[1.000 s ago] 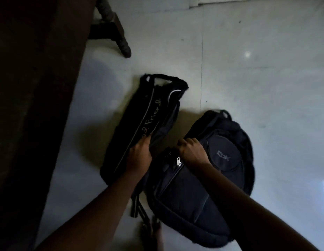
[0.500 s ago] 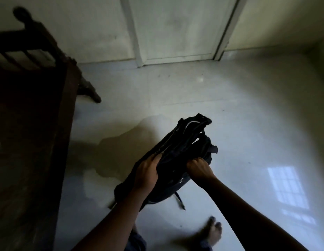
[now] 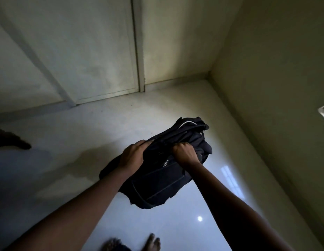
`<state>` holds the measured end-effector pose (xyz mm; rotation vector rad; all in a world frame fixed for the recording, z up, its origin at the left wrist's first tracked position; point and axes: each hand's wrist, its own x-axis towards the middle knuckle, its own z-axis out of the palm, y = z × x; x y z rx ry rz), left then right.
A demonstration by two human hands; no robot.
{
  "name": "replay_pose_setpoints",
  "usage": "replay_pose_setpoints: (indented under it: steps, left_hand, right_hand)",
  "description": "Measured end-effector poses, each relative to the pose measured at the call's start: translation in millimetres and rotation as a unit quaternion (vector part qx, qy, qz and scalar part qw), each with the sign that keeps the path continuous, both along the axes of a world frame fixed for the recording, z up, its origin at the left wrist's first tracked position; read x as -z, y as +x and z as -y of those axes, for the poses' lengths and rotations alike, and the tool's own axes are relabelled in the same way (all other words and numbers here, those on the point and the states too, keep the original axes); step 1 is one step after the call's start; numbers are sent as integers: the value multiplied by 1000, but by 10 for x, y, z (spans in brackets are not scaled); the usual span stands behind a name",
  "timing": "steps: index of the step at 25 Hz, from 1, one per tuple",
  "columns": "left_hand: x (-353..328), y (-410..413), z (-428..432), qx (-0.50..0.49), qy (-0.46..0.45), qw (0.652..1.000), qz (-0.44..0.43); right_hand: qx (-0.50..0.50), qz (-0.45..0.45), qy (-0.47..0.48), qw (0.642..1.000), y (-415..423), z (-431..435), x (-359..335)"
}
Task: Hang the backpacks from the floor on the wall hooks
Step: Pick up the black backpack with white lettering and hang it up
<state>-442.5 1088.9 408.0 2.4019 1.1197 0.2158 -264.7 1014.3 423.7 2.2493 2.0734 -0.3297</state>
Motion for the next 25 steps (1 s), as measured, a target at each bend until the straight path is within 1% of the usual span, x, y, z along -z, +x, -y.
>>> replay_pose_setpoints:
  steps: [2,5,8,10,15,17,18,20,21,22,23,24,25]
  left_hand:
    - [-109,608,-35,23,6,1000,5]
    - [-168,1401,-135,50,3,999,20]
    - [-215,2261,-303,78,4,997,19]
    - [-269,2814,-425,92,1,996,11]
    - [-245,4062,-719,104,-7,994,-11]
    - [-185,4438,-800,122,-13,992,-24]
    - [-130,4647,-861,123,-15,992,-28]
    - [-64,4979,-982,118,-17,992,-40]
    - [-36,5128,-1044,111,-18,992,-49]
    - [-44,5269,-1121,97,-18,994,-53]
    - [-74,5374,-1191,85,-11,995,-55]
    - [-118,5452,-1257,78,0,995,-56]
    - [-157,5513,-1320,72,11,996,-53]
  right_hand:
    - [54,-4,-2,999,568,43,-123]
    - [98,21,-18,995,1291,65,-257]
    - [182,21,-42,982,2076,40,-274]
    - [239,3,-54,969,2564,16,-273]
    - [334,-56,-75,938,3682,-85,-50]
    - [366,-91,-82,923,4050,-186,67]
    - [391,-128,-82,908,4281,-262,149]
    - [457,-249,-58,852,4654,-437,256]
    - [500,-348,-21,793,4830,-529,298]
    - [549,-471,13,690,4960,-653,275]
    - [577,-578,33,576,5033,-769,240]
    - [589,-654,39,473,5080,-889,215]
    - [578,-708,41,405,5116,-1018,198]
